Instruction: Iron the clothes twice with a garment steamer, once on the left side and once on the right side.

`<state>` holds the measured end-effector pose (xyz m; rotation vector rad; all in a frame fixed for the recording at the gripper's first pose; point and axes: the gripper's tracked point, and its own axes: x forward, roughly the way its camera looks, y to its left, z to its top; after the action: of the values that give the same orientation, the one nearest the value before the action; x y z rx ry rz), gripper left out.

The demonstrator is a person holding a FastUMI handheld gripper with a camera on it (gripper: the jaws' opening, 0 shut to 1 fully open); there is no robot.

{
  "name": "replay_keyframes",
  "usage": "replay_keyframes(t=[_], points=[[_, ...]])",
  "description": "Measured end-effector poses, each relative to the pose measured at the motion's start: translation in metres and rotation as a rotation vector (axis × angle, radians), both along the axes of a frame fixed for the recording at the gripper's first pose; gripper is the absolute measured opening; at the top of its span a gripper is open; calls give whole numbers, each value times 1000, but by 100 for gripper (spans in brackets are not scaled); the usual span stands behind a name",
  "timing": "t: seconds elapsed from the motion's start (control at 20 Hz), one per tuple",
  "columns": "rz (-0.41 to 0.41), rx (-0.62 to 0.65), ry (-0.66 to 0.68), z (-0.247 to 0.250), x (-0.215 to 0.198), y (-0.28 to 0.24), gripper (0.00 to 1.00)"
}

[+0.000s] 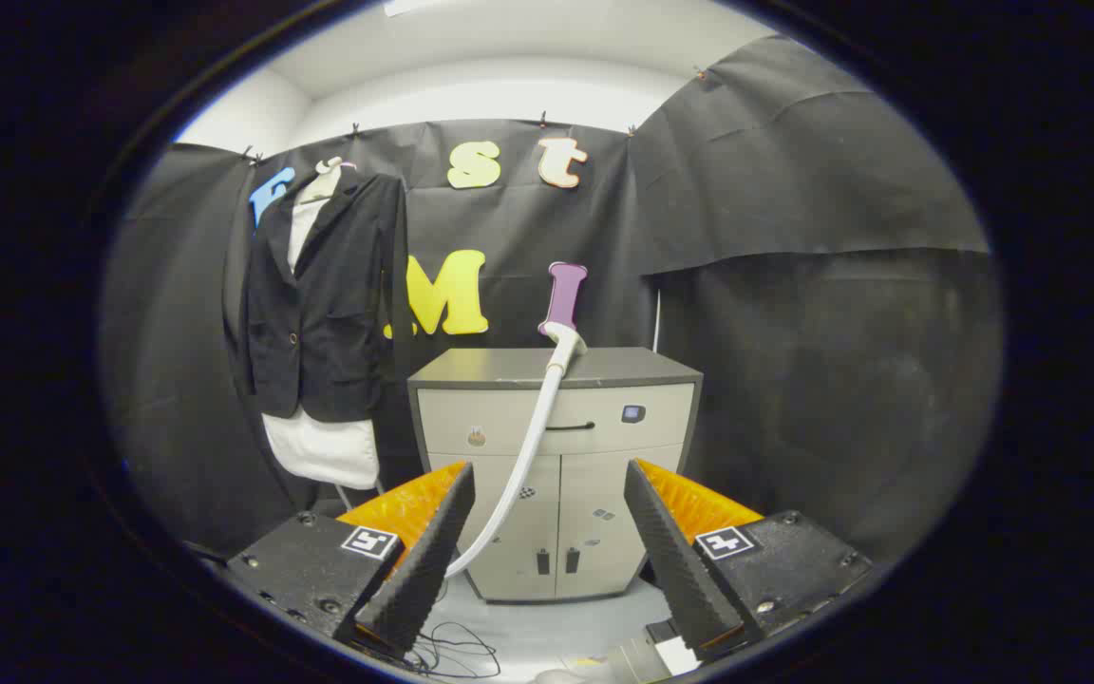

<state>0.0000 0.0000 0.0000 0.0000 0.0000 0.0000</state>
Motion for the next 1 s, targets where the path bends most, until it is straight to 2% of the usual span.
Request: replay_keyframes(t=[0.65, 1.0], points=[[3, 30, -12, 11, 2, 21, 99], [-6, 25, 12, 24, 36, 9, 99]])
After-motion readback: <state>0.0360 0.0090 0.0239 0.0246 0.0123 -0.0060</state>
